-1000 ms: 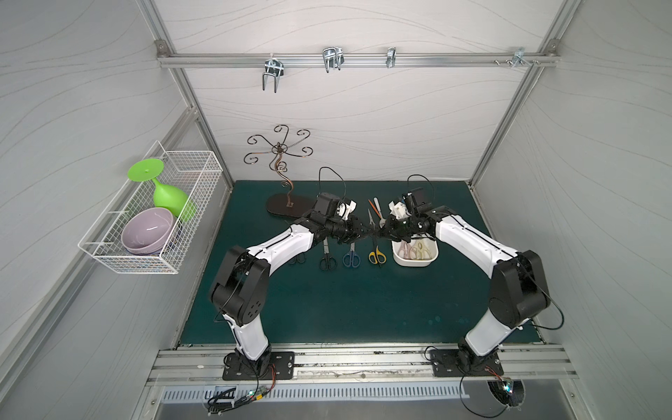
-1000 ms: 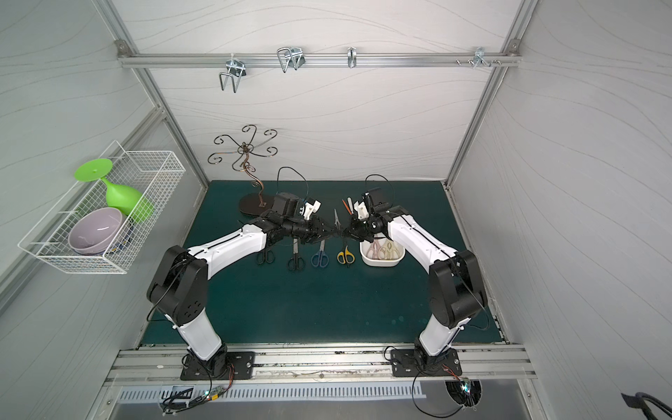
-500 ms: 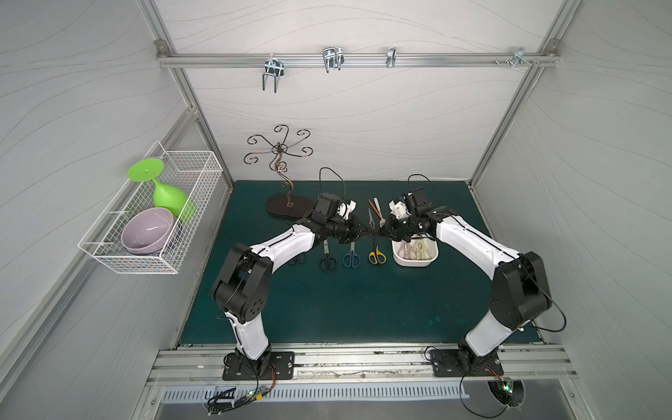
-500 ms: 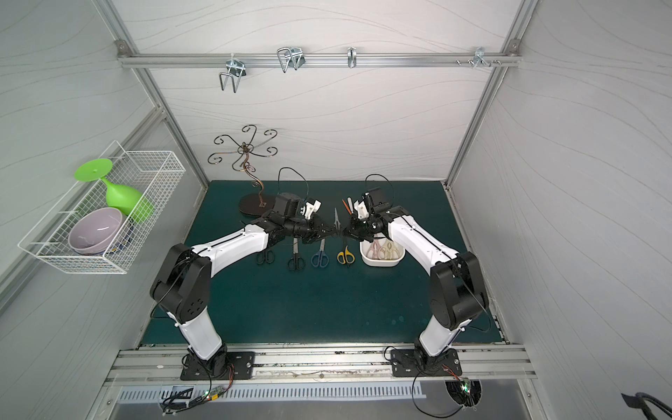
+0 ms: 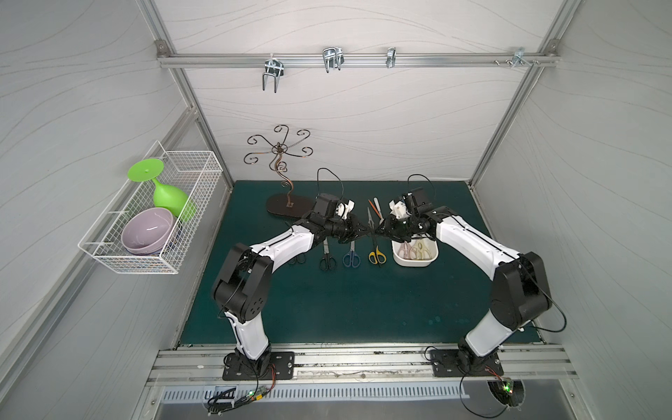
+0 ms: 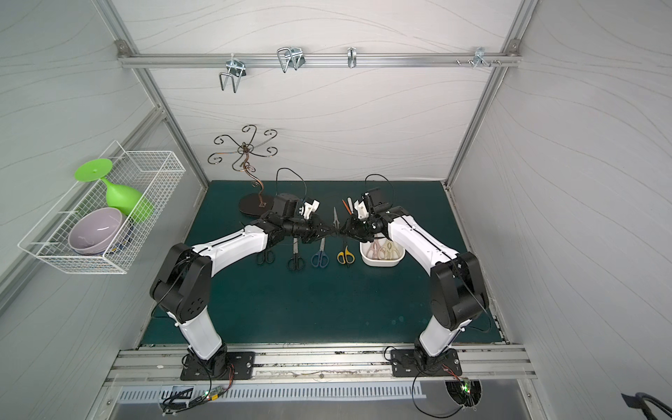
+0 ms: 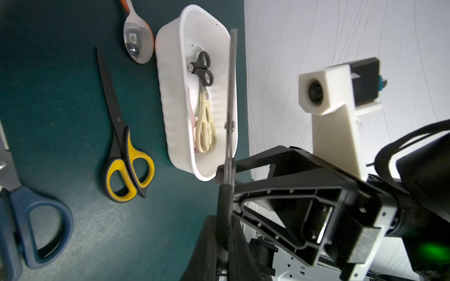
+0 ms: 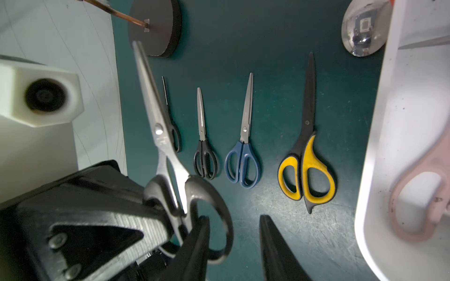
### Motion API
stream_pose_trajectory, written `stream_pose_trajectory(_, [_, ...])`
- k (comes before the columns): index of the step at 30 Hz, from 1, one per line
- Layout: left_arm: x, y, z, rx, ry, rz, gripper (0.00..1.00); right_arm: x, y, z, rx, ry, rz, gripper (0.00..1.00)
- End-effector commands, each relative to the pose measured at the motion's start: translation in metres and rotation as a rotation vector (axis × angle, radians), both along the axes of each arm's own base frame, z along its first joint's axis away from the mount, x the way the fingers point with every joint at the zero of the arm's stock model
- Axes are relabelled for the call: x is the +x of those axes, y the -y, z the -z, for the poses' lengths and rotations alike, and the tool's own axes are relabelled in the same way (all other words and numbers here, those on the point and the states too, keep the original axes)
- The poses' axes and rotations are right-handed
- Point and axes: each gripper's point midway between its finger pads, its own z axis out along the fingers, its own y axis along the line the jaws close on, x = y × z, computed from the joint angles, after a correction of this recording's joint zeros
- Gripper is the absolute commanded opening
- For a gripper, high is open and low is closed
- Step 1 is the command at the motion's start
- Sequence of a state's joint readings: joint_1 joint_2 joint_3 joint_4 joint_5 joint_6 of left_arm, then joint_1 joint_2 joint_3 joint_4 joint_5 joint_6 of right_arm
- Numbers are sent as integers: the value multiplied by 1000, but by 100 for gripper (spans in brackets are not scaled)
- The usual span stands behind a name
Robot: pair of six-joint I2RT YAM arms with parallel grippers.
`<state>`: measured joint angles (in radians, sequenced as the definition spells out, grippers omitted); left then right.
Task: Take the scissors out of the storage box
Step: Pick up the scissors from the storage box, then place the scissors at the center of the board.
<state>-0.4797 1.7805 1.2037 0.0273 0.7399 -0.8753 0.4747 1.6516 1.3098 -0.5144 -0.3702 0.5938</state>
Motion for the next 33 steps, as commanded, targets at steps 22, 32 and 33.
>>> stream_pose_trajectory(22, [-176, -191, 67, 578, -376, -6, 4, 6, 28, -14, 26, 84, 17, 41])
stream_pose_trajectory(32, [-189, -201, 85, 546, -504, 11, 6, 8, 31, -14, 18, 98, 18, 41])
stream_pose_trajectory(33, [-189, -203, 89, 558, -525, 10, 7, 7, 32, -13, 17, 99, 21, 41])
